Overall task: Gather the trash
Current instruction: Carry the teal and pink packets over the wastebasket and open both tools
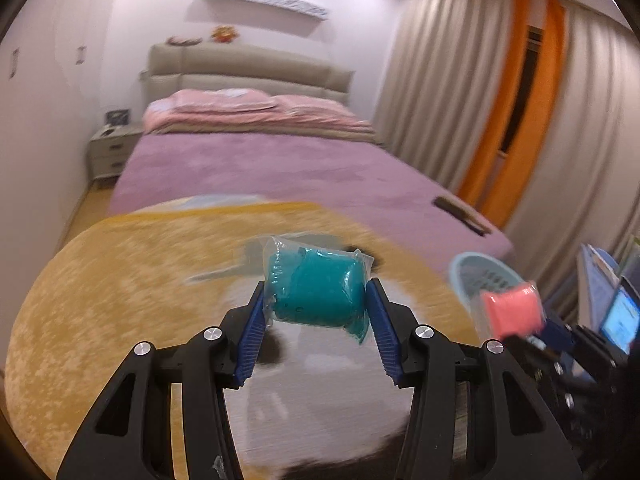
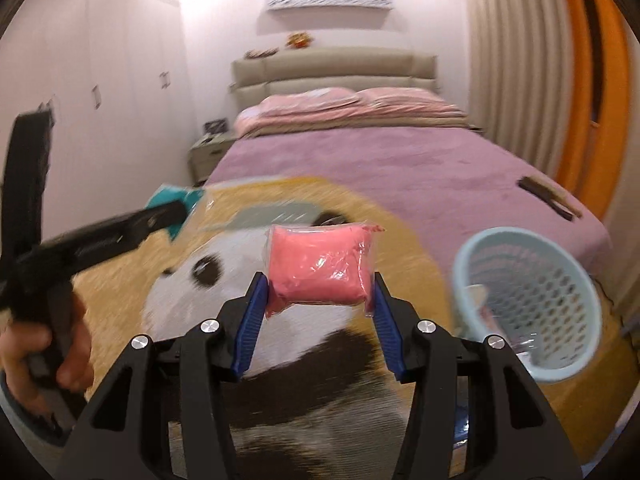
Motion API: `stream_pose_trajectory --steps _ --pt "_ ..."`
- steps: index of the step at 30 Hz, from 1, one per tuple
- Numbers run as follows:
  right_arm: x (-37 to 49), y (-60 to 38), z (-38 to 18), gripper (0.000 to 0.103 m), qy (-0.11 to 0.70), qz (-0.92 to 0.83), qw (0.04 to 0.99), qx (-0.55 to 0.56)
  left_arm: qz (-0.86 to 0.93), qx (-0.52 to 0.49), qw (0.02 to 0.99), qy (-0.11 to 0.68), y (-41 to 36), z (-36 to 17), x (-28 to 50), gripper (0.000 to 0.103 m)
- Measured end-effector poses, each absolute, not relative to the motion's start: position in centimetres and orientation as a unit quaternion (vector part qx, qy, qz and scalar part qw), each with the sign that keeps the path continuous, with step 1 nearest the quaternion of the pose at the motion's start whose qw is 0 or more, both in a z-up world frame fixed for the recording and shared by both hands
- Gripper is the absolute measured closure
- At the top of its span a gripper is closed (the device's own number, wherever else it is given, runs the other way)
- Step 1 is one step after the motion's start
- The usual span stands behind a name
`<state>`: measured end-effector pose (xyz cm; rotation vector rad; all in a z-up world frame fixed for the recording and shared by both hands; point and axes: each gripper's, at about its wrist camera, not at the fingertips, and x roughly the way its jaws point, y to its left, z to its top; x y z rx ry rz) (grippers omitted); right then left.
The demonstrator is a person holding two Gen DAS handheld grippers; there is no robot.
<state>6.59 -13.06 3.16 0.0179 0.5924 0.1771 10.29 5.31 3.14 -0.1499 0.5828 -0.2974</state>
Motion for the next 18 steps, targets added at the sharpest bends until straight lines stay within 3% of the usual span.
stream_pose_trajectory --steps 10,18 --pt "9.1 -22.8 5.7 0.055 0.288 -0.029 0.957 0.032 -0.245 -0.044 0.931 0.266 -5.7 5.4 11.9 0.056" --pt "12.7 -31.8 4.0 0.055 0.333 -0.1 0.933 0.097 -0.297 -0.041 0.9 0.317 -13.8 2.8 16.1 0.056"
